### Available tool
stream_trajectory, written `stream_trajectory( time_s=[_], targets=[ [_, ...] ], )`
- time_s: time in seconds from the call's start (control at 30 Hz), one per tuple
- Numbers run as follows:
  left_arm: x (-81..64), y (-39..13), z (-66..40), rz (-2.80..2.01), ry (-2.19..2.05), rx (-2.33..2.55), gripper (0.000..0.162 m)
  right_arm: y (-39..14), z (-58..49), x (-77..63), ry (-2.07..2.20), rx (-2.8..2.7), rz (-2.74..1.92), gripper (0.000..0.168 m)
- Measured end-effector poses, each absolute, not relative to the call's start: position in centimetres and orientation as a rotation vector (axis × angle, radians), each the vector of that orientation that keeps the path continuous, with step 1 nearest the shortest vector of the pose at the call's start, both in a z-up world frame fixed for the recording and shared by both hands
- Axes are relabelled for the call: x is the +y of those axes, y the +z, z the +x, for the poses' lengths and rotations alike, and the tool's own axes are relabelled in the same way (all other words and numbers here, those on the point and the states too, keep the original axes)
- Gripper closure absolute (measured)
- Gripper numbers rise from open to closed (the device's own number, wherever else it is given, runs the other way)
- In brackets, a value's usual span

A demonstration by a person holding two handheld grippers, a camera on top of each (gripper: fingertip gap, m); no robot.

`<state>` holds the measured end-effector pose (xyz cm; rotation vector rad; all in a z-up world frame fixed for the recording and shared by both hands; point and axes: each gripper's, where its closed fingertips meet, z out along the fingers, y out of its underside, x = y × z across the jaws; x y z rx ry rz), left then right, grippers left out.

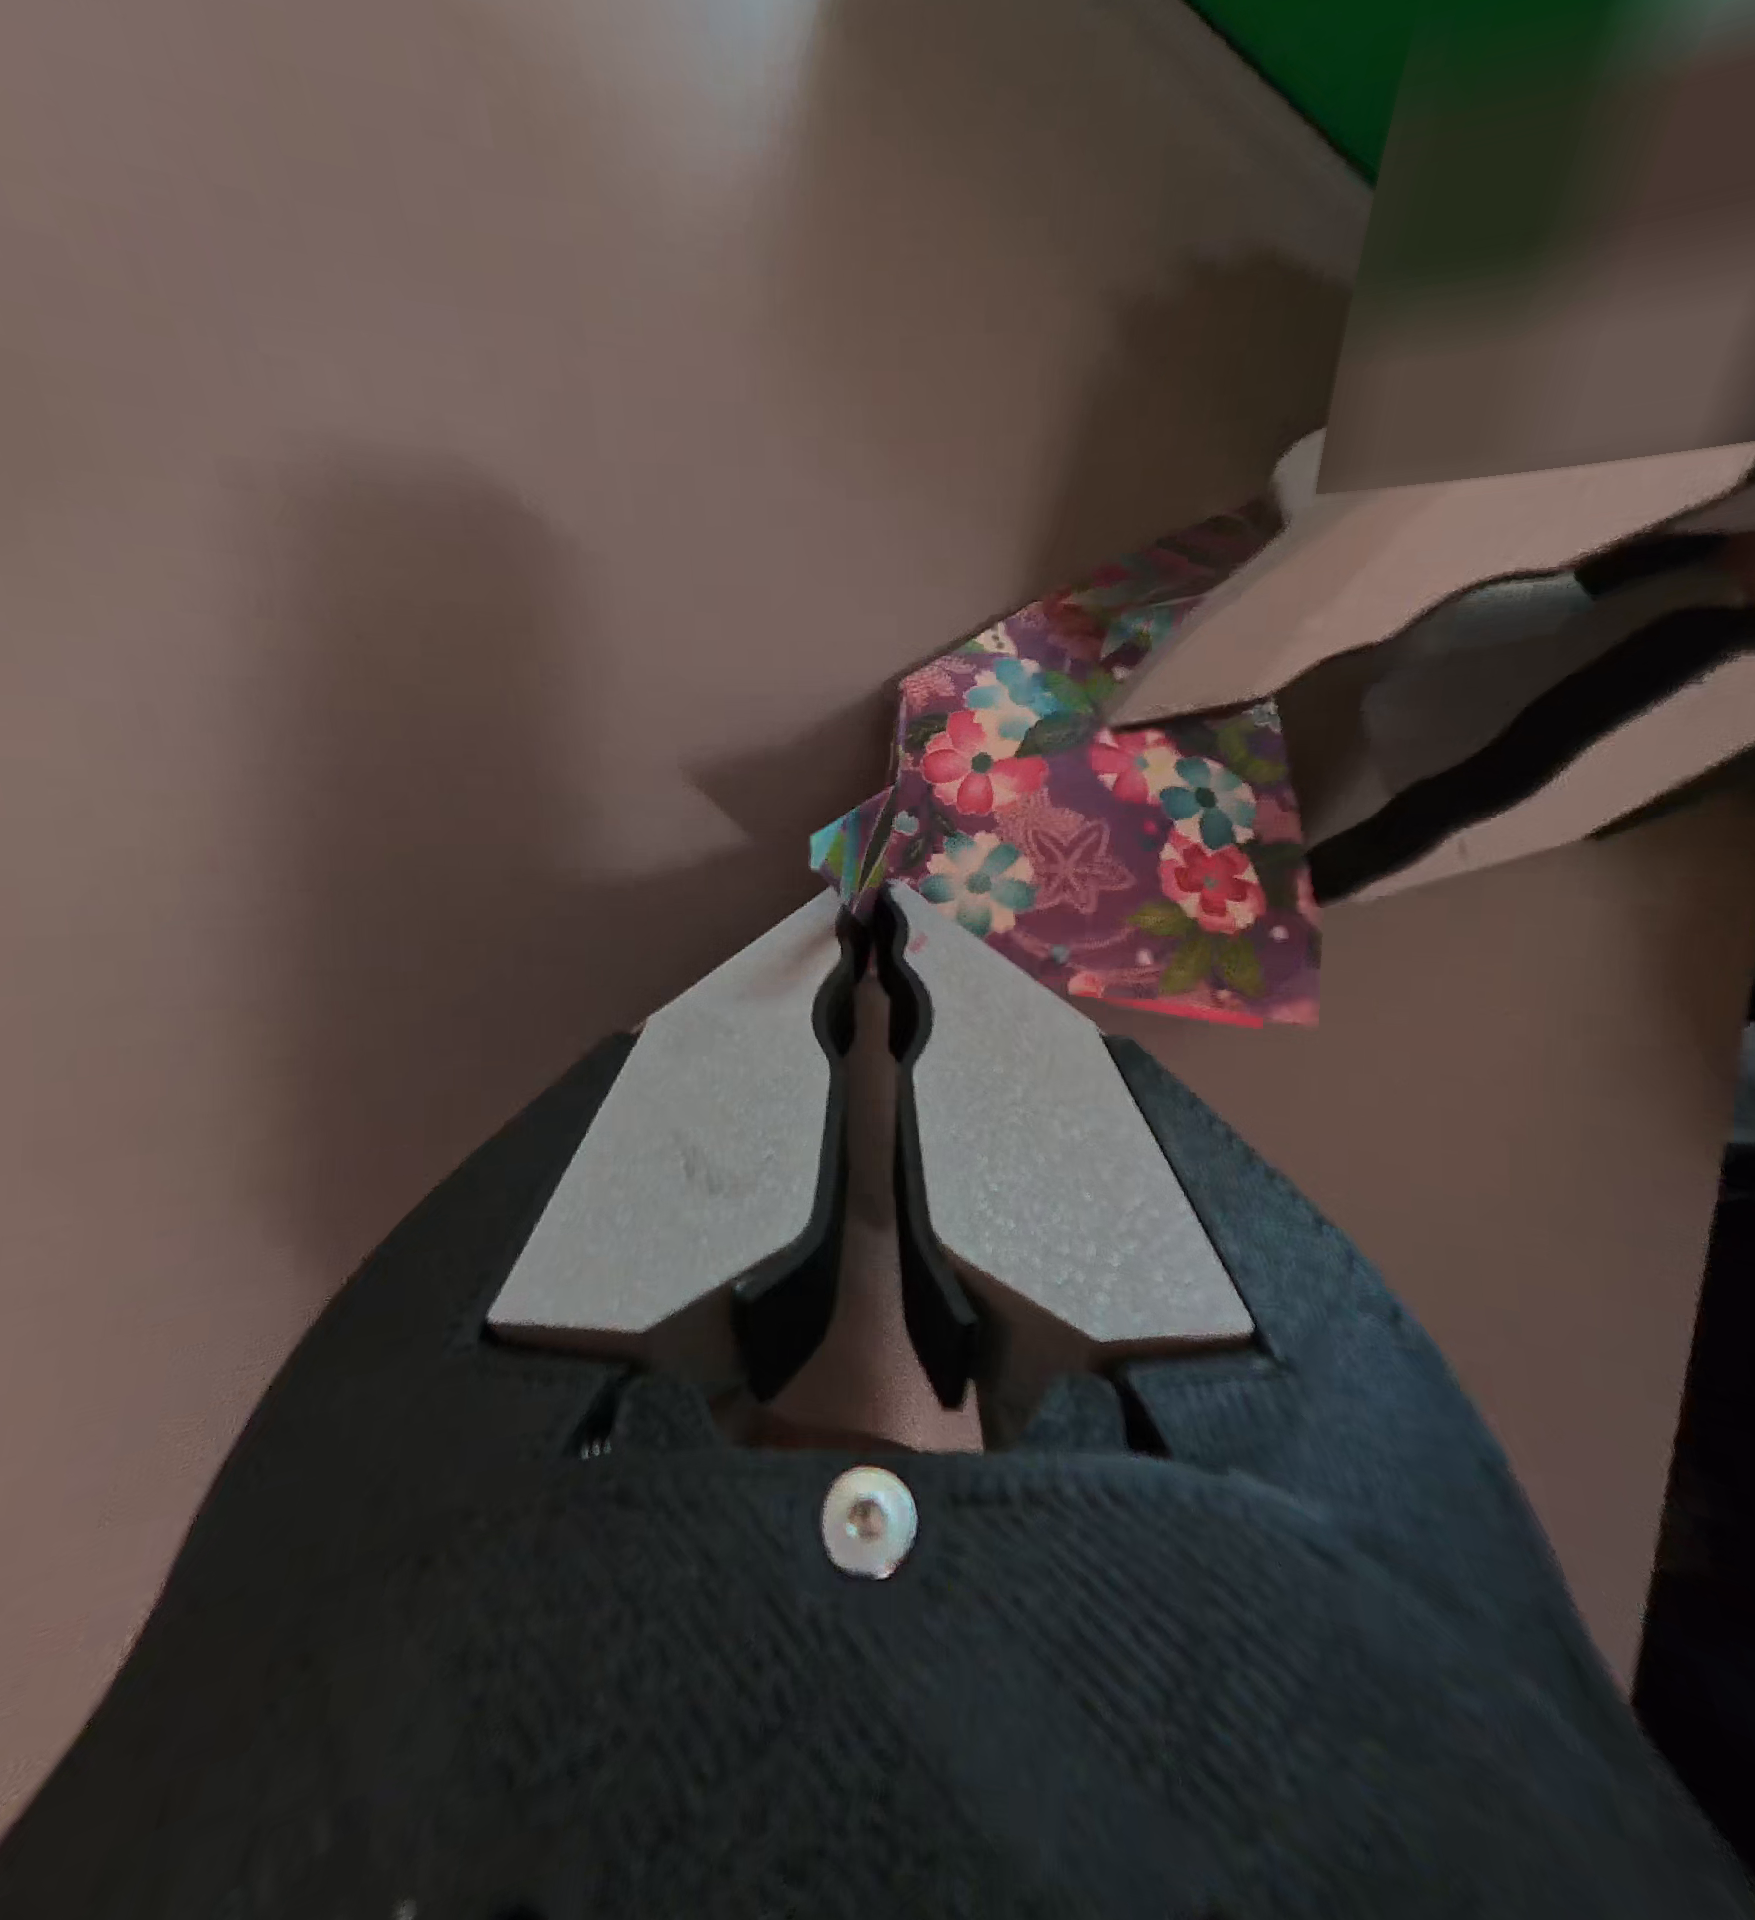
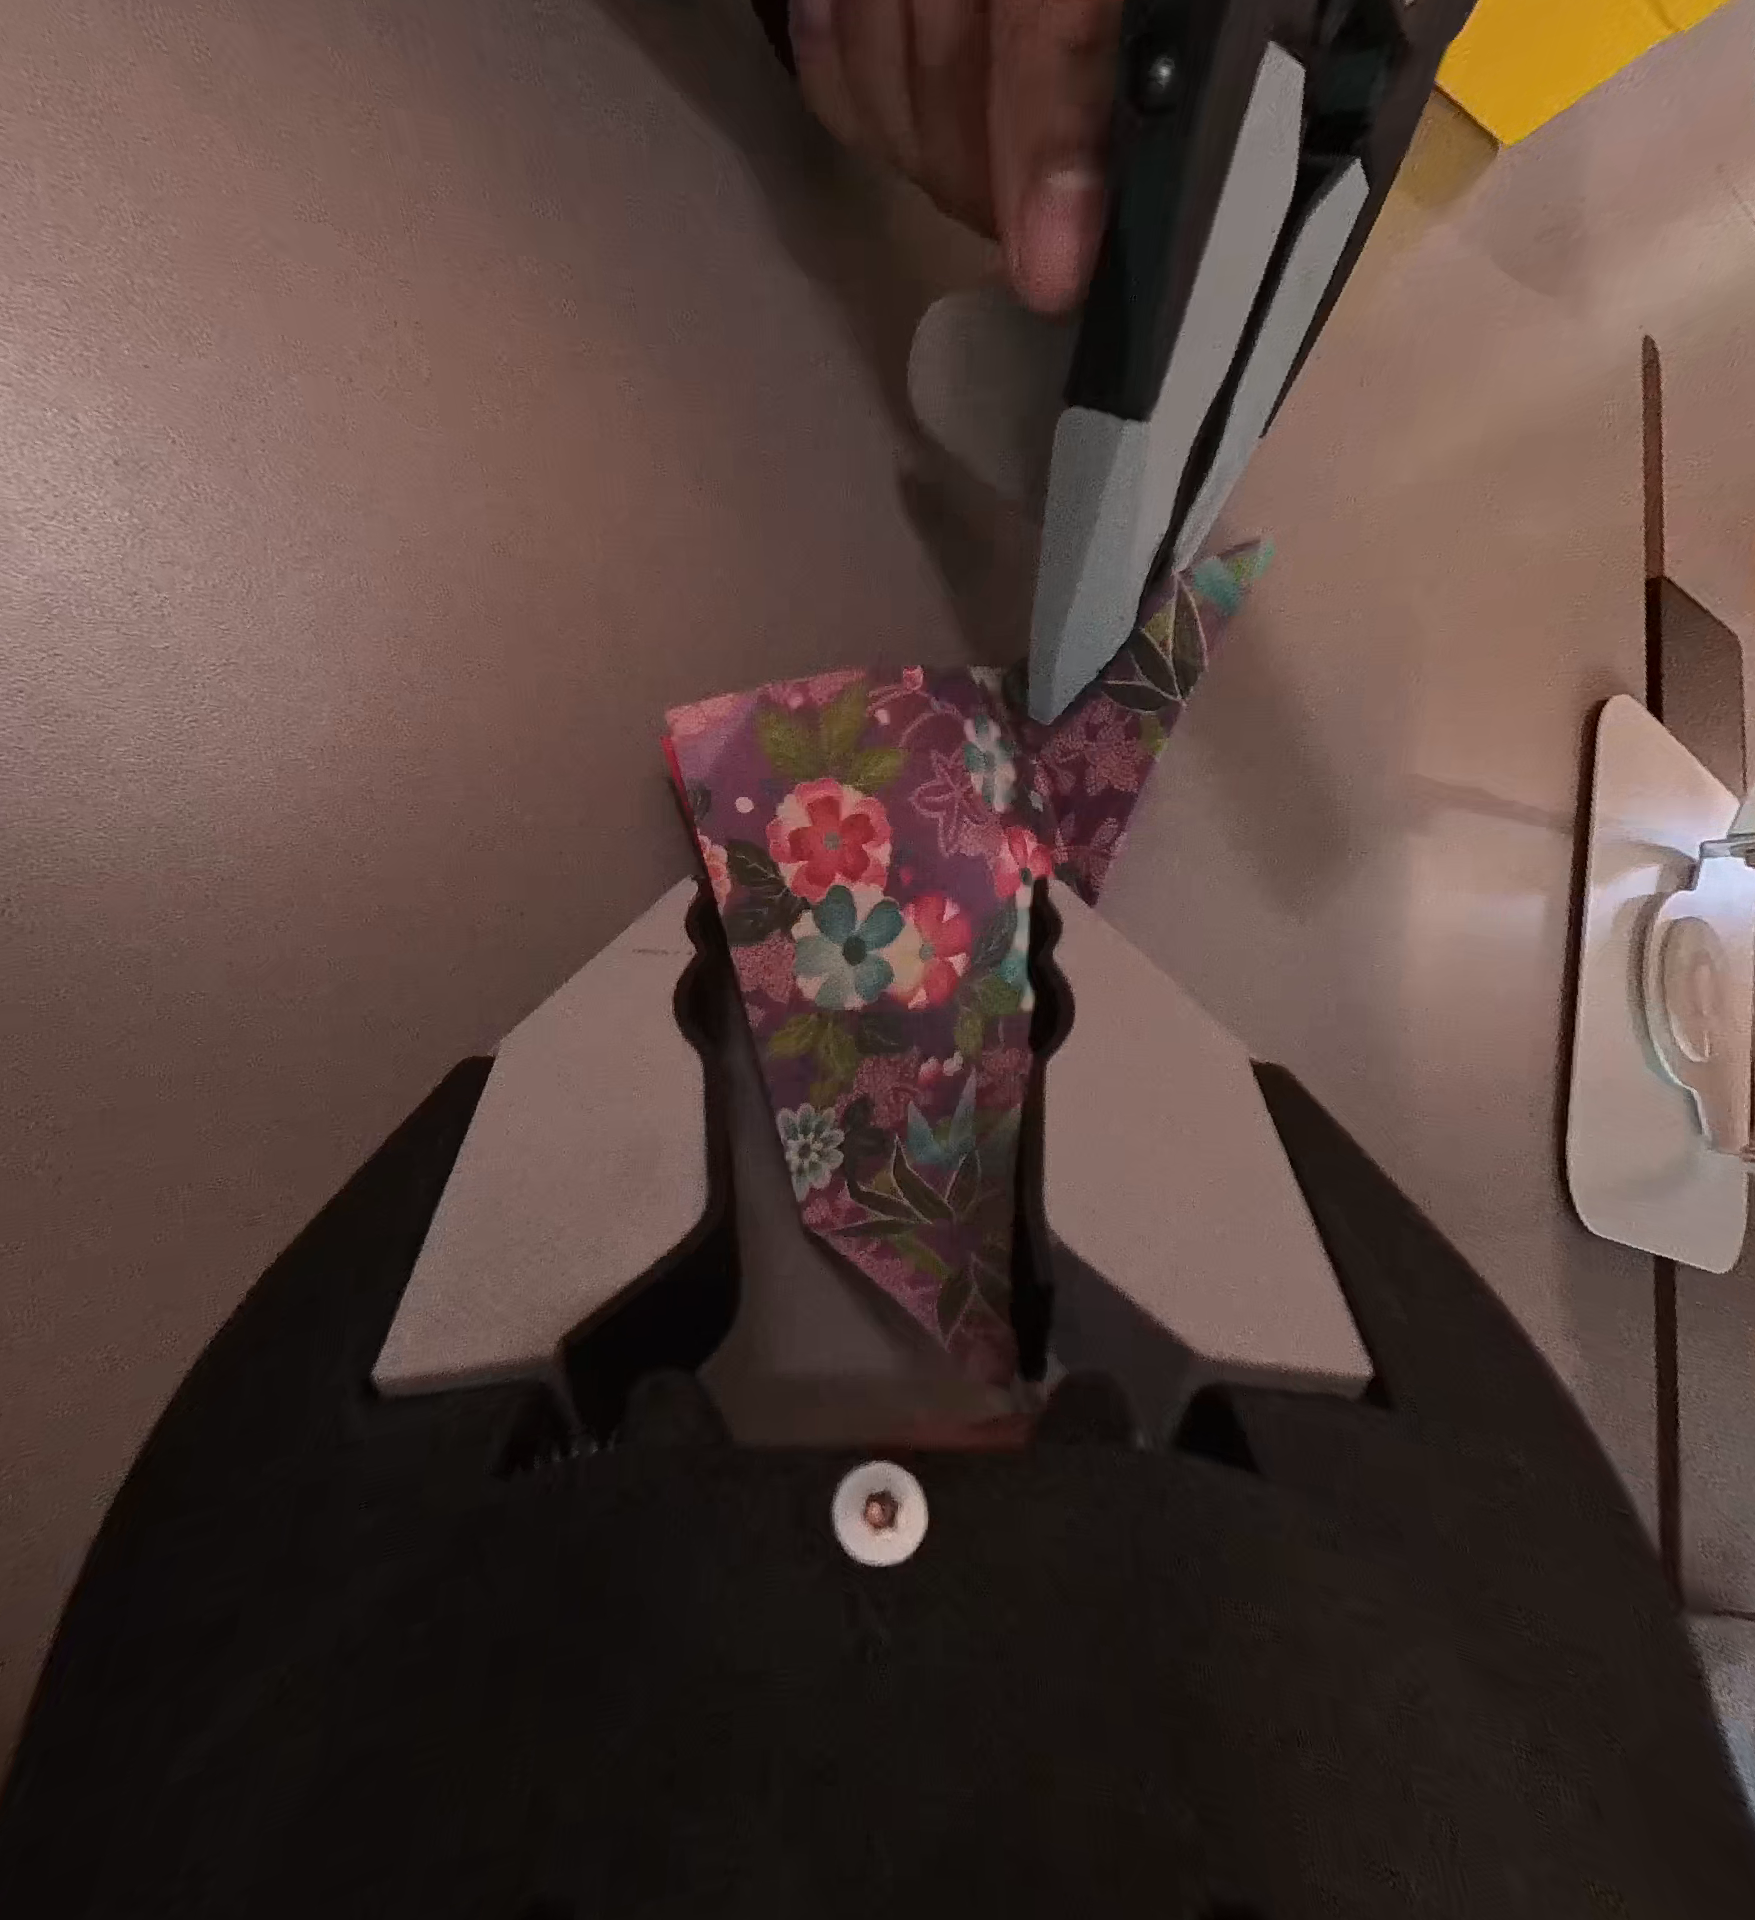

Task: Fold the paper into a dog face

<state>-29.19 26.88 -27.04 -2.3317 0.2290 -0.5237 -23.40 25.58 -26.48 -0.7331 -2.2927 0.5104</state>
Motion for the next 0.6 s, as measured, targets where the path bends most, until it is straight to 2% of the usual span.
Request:
stream_trajectory(
  time_s=[0.17, 0.27, 0.6],
  targets=[
    [27.08, -26.82, -29.81, -2.315, -0.581, 0.154, 0.162, -26.28, -23.47, 24.53, 0.453, -2.288, -0.661, 0.109],
    [26.95, -26.88, -29.53, -2.318, -0.604, 0.164, 0.162, -26.51, -23.74, 24.76, 0.418, -2.277, -0.644, 0.122],
    [26.75, -27.44, -29.82, -2.347, -0.559, 0.187, 0.162, -26.95, -24.09, 24.98, 0.388, -2.263, -0.62, 0.142]
  ],
)
